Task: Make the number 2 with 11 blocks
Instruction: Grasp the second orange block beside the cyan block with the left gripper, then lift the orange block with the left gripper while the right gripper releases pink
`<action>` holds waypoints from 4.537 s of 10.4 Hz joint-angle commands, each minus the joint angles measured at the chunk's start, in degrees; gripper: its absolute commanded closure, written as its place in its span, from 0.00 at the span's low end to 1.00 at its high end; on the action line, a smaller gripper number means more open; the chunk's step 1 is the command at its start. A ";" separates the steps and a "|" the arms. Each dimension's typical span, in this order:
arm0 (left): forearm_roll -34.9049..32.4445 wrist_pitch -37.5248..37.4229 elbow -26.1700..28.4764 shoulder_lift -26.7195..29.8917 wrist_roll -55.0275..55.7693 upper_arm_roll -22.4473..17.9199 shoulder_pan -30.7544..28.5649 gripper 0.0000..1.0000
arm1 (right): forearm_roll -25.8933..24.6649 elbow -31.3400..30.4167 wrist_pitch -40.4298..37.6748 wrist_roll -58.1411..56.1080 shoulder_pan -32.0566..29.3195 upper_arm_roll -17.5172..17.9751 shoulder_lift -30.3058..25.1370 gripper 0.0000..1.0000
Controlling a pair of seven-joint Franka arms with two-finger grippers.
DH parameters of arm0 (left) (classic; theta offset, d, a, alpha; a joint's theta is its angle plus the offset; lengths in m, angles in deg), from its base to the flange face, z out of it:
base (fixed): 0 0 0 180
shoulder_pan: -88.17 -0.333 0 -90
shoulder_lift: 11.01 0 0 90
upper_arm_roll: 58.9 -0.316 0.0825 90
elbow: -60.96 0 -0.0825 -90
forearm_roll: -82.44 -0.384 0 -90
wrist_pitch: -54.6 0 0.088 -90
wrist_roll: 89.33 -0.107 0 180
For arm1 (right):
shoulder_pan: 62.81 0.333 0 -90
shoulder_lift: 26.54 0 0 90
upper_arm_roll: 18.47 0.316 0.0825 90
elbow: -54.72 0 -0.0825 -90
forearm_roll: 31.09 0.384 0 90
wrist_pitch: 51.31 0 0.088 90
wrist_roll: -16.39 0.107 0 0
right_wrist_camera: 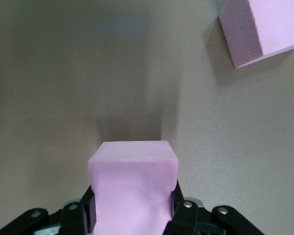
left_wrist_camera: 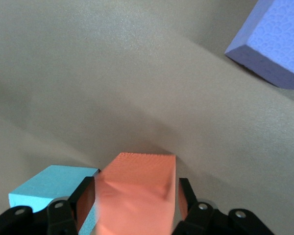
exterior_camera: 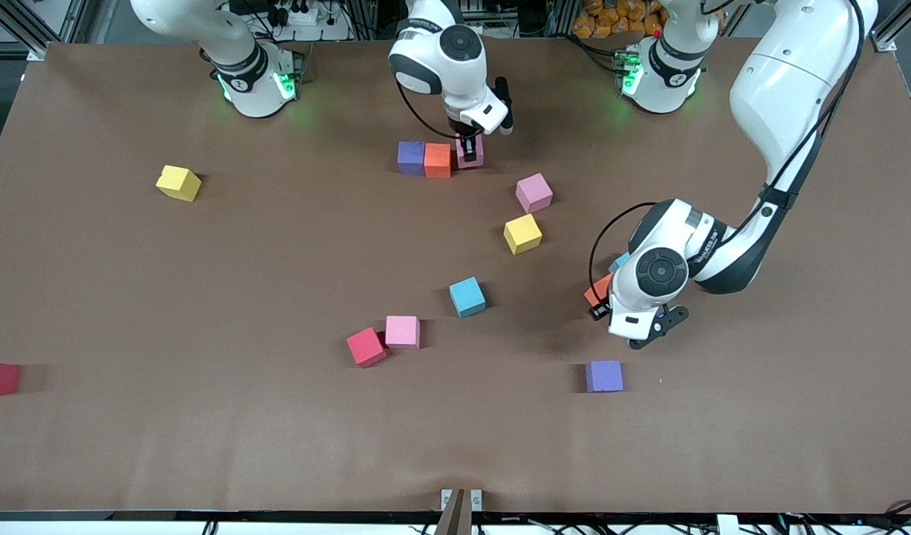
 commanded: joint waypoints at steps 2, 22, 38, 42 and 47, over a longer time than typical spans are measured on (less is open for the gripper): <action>-0.31 0.65 2.04 2.66 1.98 0.66 -0.79 0.23 | -1.24 -0.90 0.85 1.34 -0.26 -0.01 -0.08 1.00; -1.10 11.02 8.45 2.40 5.67 2.07 -2.37 0.32 | -1.24 -2.13 4.37 2.93 -0.52 -1.15 1.15 1.00; -1.10 4.96 8.10 7.41 -1.16 5.93 -2.90 1.00 | -1.15 -2.48 4.28 3.01 -0.43 -1.50 1.68 1.00; -1.01 3.55 8.01 7.76 -5.66 7.16 -2.90 1.00 | -1.15 -2.05 3.84 3.01 -0.52 -1.50 1.68 0.00; -1.01 3.55 8.10 7.76 -6.28 8.22 -2.82 1.00 | -0.01 4.61 -6.40 3.10 -1.40 -1.41 -0.16 0.00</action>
